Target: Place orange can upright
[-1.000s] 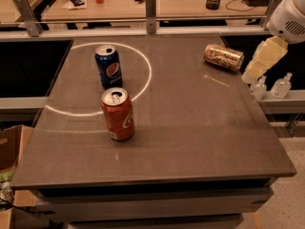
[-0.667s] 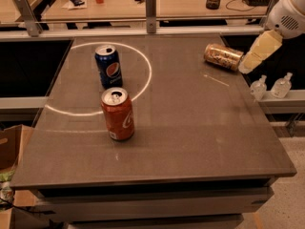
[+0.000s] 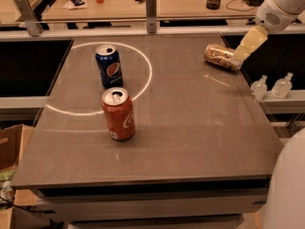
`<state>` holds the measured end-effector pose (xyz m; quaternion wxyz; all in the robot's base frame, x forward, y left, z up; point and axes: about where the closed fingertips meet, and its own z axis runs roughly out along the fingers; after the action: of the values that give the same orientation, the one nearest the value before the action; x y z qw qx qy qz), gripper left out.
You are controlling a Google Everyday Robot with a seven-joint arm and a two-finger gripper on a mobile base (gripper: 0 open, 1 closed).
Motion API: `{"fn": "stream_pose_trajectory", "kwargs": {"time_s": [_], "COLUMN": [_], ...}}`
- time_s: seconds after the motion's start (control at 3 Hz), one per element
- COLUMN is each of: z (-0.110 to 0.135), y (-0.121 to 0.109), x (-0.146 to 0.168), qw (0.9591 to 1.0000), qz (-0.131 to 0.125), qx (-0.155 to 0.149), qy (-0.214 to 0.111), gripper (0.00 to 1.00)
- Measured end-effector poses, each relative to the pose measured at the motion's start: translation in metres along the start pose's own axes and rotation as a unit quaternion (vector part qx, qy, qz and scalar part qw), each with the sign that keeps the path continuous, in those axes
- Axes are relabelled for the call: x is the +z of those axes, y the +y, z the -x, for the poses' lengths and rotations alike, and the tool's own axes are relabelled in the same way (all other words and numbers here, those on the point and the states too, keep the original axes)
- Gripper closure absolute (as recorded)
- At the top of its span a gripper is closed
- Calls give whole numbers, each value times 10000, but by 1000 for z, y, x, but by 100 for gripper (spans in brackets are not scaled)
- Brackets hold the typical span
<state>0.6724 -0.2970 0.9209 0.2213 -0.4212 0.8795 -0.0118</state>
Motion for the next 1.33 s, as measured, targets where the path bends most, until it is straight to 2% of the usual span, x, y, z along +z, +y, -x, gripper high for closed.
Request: {"fn": "stream_pose_trajectory", "kwargs": {"time_s": [0.67,1.33], "z": [16,31], "y": [-5,-11], "x": [37,59], "qw": [9982,9961], "qz": [282,225], "qx": [-312,-513], "qy": [431,688], "gripper": [0,0]}}
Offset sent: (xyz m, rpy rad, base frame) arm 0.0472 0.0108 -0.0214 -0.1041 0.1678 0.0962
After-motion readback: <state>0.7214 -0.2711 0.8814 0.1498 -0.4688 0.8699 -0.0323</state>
